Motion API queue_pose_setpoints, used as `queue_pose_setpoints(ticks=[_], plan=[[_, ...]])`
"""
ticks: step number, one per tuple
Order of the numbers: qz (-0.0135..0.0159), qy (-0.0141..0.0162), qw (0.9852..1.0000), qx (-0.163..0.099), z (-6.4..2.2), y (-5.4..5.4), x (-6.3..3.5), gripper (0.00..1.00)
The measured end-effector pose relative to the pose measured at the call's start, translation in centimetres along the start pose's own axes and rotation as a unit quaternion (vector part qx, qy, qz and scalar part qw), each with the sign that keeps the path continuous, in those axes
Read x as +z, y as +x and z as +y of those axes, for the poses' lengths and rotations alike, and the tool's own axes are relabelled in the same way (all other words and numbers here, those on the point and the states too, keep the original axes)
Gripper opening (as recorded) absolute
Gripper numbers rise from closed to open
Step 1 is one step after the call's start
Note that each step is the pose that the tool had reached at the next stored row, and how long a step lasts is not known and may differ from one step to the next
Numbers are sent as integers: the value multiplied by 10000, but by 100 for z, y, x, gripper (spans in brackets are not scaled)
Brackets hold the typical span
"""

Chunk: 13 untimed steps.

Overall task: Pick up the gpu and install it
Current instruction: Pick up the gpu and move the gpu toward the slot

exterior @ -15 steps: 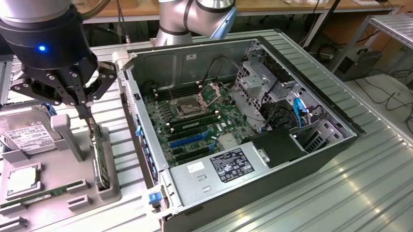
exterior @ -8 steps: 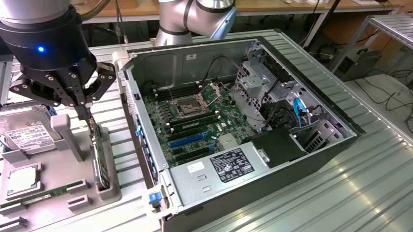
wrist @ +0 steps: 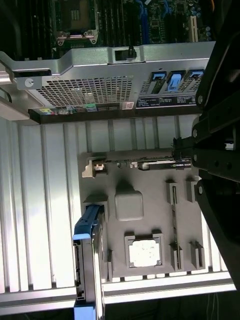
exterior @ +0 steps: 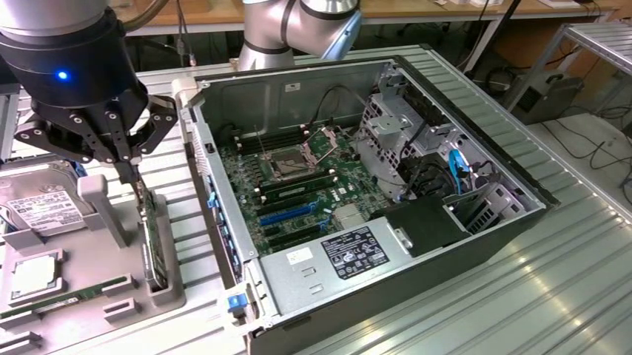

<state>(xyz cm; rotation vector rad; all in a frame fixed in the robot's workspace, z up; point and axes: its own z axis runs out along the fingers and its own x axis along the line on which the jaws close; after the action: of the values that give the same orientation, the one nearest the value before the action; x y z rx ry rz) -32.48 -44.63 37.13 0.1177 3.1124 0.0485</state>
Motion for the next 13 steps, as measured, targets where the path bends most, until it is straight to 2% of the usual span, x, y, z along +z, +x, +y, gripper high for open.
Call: queue_pose_setpoints(ticks=[1,3,4,6,13], plan=[[0,0,10000,0,0,0,0,11],[0,0,10000,0,0,0,0,24],[0,7,10000,0,-1,0,17,42],[-1,8,10000,0,-4,9,85,42],[0,8,10000,1,-28,36,228,42]])
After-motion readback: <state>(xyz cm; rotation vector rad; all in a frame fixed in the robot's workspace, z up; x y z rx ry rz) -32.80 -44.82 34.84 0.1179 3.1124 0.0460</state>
